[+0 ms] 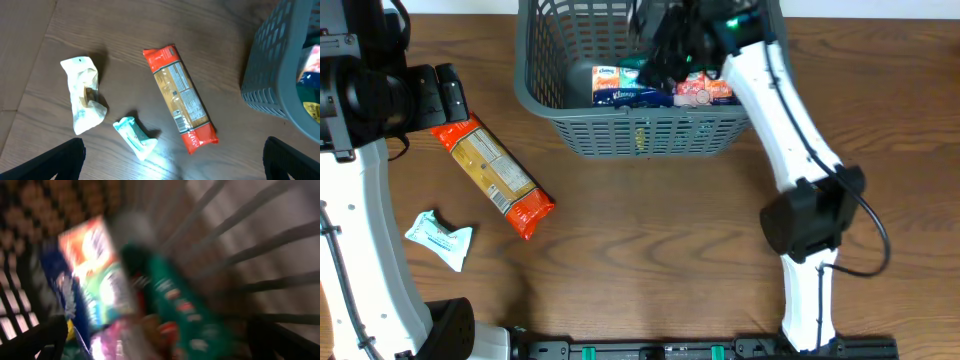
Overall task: Pack container
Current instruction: 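Lower the tissue-pack strip into the basket and release it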
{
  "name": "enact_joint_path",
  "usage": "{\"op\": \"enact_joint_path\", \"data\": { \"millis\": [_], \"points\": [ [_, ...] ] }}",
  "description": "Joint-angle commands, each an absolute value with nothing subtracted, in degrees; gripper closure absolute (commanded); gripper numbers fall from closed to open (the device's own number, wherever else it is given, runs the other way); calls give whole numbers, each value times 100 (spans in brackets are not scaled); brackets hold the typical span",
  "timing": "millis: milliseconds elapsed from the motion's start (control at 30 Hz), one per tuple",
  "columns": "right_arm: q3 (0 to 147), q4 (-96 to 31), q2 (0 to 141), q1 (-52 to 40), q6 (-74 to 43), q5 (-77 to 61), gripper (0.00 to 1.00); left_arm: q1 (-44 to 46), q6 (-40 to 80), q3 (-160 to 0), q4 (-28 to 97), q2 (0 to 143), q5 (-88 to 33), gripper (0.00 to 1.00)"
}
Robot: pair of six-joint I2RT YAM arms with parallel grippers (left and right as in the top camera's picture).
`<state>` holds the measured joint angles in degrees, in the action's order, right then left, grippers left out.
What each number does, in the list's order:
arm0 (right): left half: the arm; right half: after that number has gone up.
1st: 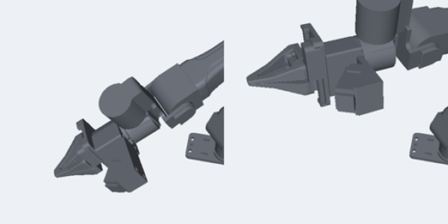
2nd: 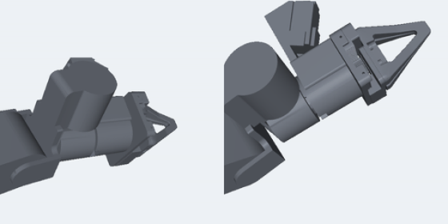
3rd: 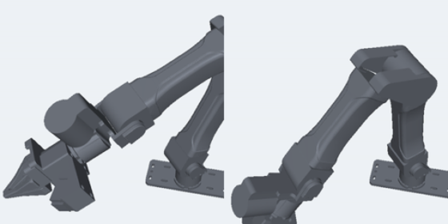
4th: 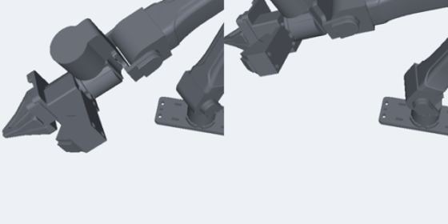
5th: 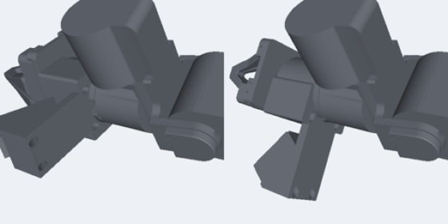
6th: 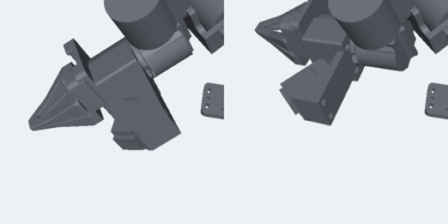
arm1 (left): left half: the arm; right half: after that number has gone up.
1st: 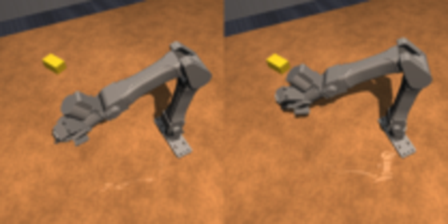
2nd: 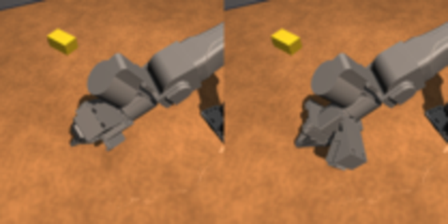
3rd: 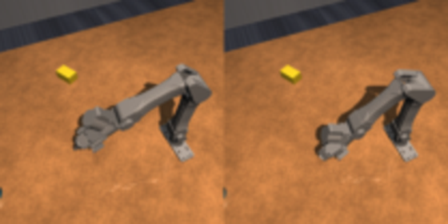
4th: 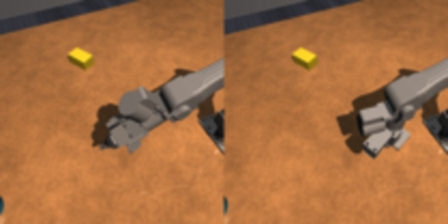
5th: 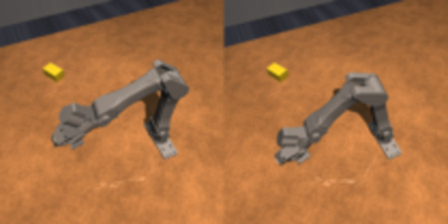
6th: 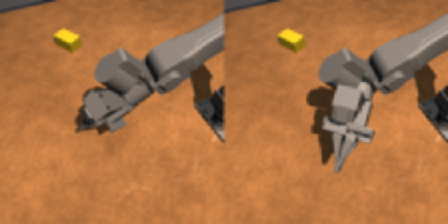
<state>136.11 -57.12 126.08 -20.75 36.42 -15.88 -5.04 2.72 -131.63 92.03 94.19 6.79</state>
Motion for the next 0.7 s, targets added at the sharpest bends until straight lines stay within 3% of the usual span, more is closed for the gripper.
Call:
{"op": "enact_joint_path", "data": {
  "millis": [0, 167, 267, 467, 667],
  "points": [
    [14313, -5701, 11830, -1835, 2751, -1428, 1, -497, 217, -13135, 9266, 9450, 663, 1],
    [14940, -6346, 11439, -993, -375, 886, 1, -497, 456, -13137, 9255, 9448, 666, 1],
    [14960, -7135, 11264, -248, -1162, 764, 1, -510, 2008, -13135, 9282, 9439, 646, 1],
    [14864, -8097, 11330, 930, -1369, 506, 1, 38, 2842, -12822, 8952, 9439, 1026, 2],
    [14497, -8355, 11513, 1566, -1363, 429, 1, 110, 2936, -11316, 8187, 9439, 794, 2]
  ]
}}
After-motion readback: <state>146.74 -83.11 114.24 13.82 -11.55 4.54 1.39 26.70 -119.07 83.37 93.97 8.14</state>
